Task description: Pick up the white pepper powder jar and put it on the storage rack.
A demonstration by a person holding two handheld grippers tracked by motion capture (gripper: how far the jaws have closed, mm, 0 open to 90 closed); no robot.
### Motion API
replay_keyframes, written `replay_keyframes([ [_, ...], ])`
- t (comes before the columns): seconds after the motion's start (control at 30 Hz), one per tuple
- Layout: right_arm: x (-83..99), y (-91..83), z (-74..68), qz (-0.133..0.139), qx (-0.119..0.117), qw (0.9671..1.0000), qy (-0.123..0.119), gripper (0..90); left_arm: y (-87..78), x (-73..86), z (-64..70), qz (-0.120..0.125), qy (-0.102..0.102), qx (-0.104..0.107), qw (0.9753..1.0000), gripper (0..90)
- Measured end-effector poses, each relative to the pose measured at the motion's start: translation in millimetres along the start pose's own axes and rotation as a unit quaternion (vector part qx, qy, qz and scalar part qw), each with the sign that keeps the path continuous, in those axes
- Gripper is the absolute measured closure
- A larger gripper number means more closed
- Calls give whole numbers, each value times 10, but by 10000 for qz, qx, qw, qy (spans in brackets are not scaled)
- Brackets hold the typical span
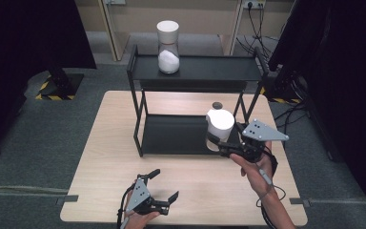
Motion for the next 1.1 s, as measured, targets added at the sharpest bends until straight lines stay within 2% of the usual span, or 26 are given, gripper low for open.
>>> replay_keyframes([
  [0.2,-221,48,46,26,-14,10000,-62,310,4,0,-1,-7,-1,15,10000,1],
  [0.9,-869,213,252,143,-180,9997,-3,310,0,-2,-15,-11,-22,16,10000,1],
  [1.1,-1035,243,285,164,-145,9998,-10,310,0,-1,-19,-11,-46,17,10000,1],
])
Point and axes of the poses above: each handheld gripper's, and its own axes: y roughly forward along the jaws, x roughly out of its underside, z roughly to its right, the point moved 1 cm from there along y, roughly forward along the jaws, and after that the axes turned 11 degrees about -x, right-handed, at the moved point
